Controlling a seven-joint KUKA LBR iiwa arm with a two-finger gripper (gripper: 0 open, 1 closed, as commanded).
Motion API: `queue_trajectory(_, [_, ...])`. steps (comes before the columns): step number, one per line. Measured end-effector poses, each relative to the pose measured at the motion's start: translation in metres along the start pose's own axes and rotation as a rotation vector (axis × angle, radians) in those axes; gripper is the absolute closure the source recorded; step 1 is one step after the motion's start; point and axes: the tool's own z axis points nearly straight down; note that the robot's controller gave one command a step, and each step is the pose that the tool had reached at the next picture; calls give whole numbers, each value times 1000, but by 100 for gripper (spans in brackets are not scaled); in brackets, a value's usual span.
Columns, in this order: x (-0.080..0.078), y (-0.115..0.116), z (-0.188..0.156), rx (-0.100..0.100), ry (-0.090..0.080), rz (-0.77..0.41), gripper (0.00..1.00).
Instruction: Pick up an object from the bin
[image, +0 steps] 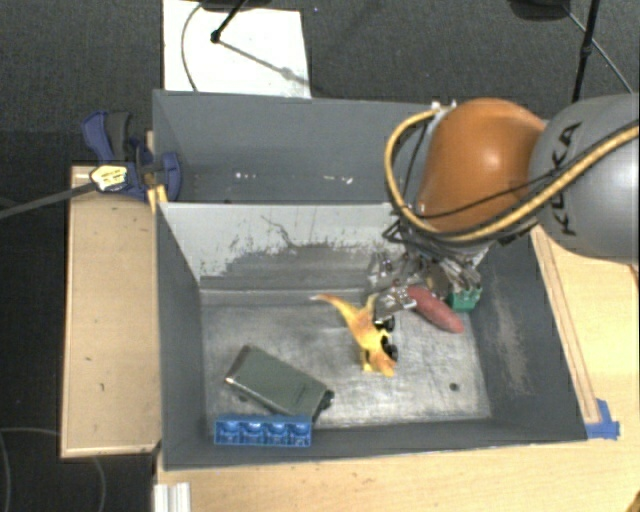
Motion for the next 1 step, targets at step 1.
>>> queue_trajectory(1, [17, 3, -22, -2, 8, 67, 100])
